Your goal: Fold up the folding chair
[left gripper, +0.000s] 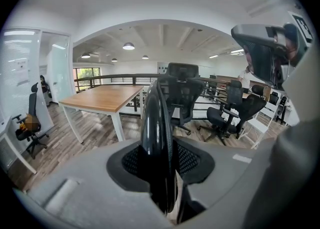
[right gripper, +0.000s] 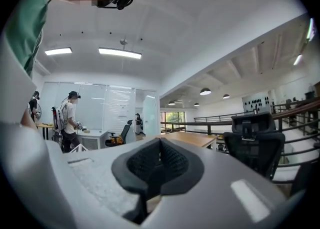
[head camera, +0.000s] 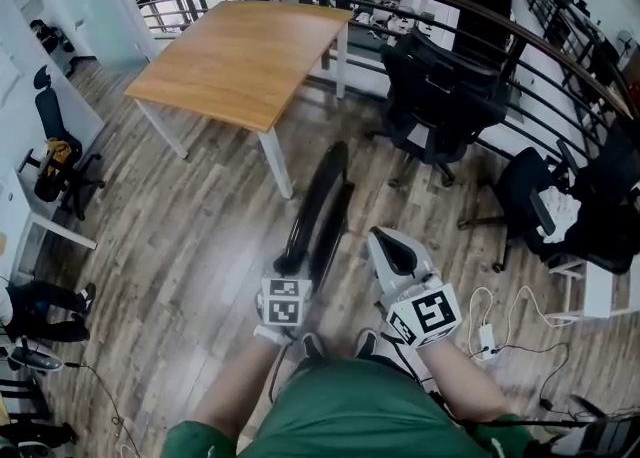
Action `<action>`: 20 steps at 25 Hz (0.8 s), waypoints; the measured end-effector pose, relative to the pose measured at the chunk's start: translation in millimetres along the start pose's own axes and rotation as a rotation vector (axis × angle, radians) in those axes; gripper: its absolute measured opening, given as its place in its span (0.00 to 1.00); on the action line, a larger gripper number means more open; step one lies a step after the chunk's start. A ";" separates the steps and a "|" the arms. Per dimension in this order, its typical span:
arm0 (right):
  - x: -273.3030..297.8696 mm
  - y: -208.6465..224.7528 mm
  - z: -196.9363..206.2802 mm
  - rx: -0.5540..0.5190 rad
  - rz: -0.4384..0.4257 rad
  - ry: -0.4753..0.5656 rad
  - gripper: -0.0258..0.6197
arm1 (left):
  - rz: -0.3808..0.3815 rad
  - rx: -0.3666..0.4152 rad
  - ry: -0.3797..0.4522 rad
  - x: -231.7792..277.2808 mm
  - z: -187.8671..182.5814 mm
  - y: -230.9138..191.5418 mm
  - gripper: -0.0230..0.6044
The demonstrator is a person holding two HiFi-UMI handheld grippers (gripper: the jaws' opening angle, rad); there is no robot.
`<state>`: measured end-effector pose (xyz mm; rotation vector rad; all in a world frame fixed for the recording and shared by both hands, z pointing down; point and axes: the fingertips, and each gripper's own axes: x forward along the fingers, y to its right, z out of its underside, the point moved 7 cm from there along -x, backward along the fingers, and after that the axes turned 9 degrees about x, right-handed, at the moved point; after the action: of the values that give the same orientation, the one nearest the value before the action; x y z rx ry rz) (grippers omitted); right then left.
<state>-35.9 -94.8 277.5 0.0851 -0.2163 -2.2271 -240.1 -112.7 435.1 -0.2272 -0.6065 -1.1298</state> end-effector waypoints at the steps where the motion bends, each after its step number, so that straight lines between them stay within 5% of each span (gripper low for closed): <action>1: -0.4 0.2 0.9 -0.001 0.001 0.000 0.04 | 0.000 0.000 0.000 0.1 0.4 1.0 0.22; 20: 1.2 9.6 -0.6 0.002 0.022 0.020 0.04 | 0.000 0.026 0.014 4.5 -0.4 6.8 0.22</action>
<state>-29.1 -101.6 278.7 0.1052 -0.2076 -2.2028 -232.6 -113.5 438.1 -0.1968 -0.6080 -1.1223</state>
